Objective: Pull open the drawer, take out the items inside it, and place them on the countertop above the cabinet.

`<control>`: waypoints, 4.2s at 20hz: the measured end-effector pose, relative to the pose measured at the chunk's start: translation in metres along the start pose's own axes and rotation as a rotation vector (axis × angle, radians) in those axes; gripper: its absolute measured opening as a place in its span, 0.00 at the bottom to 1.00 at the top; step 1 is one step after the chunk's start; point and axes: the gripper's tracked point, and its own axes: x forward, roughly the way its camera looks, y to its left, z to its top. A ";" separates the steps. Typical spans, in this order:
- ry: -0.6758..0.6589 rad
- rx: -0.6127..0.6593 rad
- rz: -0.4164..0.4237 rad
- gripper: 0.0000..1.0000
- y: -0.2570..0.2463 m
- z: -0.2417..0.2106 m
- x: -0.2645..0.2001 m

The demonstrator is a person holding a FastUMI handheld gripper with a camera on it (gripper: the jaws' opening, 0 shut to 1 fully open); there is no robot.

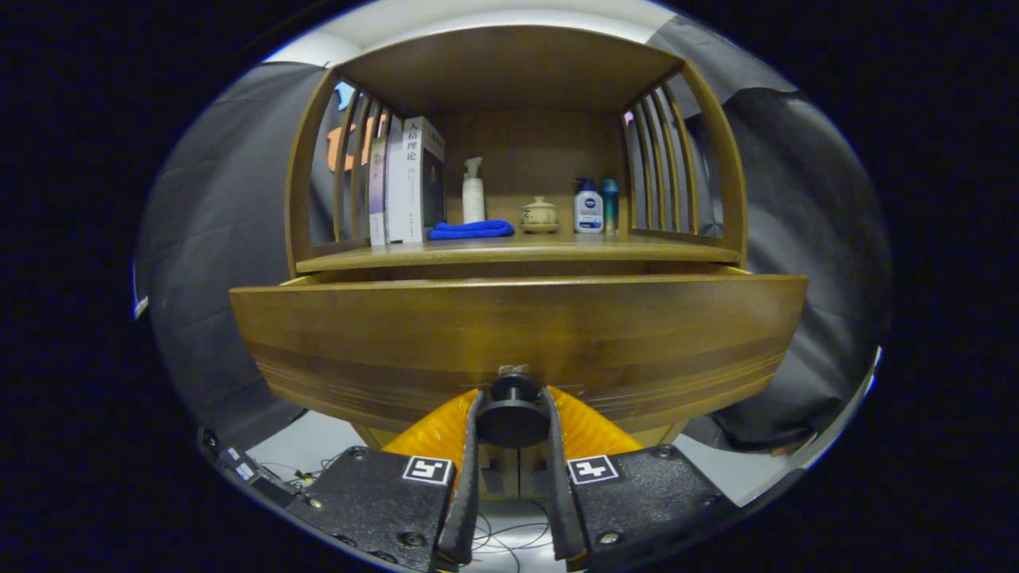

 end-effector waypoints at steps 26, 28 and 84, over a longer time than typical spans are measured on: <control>0.022 -0.024 -0.017 0.58 -0.014 -0.026 -0.056; 0.018 0.017 -0.024 0.87 -0.024 -0.024 -0.062; 0.880 0.027 0.021 0.19 -0.022 0.079 0.026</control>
